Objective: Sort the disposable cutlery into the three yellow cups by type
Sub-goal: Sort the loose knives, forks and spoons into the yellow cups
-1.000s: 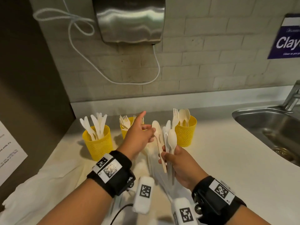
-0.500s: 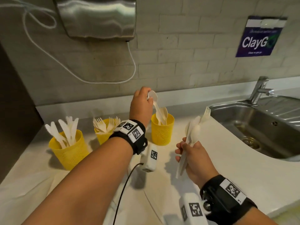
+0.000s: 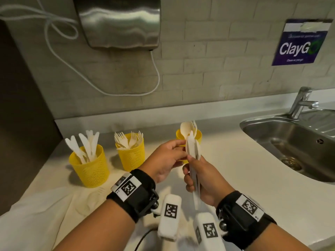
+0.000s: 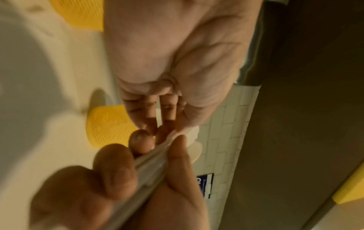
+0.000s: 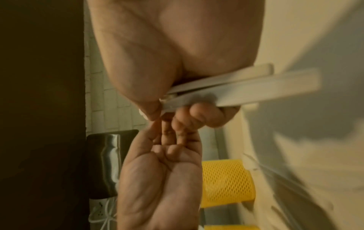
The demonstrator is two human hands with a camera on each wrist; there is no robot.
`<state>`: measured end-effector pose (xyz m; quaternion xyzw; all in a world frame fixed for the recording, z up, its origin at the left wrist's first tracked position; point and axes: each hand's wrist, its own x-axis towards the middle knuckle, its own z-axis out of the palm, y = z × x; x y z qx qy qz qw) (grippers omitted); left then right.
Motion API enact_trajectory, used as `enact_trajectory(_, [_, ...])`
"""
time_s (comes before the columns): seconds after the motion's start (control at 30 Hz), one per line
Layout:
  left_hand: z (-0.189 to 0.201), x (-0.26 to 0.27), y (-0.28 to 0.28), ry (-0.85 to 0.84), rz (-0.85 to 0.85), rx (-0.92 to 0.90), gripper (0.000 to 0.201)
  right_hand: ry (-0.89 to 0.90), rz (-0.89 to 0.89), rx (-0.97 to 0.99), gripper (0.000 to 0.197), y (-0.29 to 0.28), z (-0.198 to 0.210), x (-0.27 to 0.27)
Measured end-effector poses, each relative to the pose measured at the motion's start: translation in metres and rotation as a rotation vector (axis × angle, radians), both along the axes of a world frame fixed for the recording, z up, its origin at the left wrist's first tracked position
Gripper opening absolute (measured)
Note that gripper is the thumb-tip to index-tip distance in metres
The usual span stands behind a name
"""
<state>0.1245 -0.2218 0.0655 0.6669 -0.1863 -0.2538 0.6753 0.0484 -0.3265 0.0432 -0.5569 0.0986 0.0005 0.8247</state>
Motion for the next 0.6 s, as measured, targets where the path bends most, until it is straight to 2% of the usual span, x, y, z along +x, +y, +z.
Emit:
enact_trajectory(0.23, [0.004, 0.0, 0.05, 0.014, 0.146, -0.108, 0.02, 0.031, 0.089, 0.068, 0.021, 0.029, -0.003, 0.01])
enact_trajectory(0.33, [0.004, -0.002, 0.06, -0.063, 0.158, -0.017, 0.016, 0.008, 0.112, -0.021, 0.018, 0.04, -0.004, 0.01])
enact_trajectory(0.4, [0.003, -0.002, 0.063, -0.162, 0.254, 0.069, 0.015, -0.012, 0.122, -0.081, 0.016, 0.047, -0.003, 0.009])
enact_trajectory(0.47, [0.004, 0.001, 0.067, -0.189, 0.394, 0.047, 0.01, -0.019, 0.077, -0.097, 0.011, 0.05, 0.0, 0.009])
enact_trajectory(0.53, [0.007, 0.005, 0.072, -0.131, 0.505, -0.046, 0.016, 0.005, -0.017, -0.076, 0.005, 0.046, -0.001, 0.012])
enact_trajectory(0.6, [0.009, 0.005, 0.074, -0.109, 0.565, -0.081, 0.025, 0.03, -0.103, -0.134, 0.002, 0.04, -0.002, 0.013])
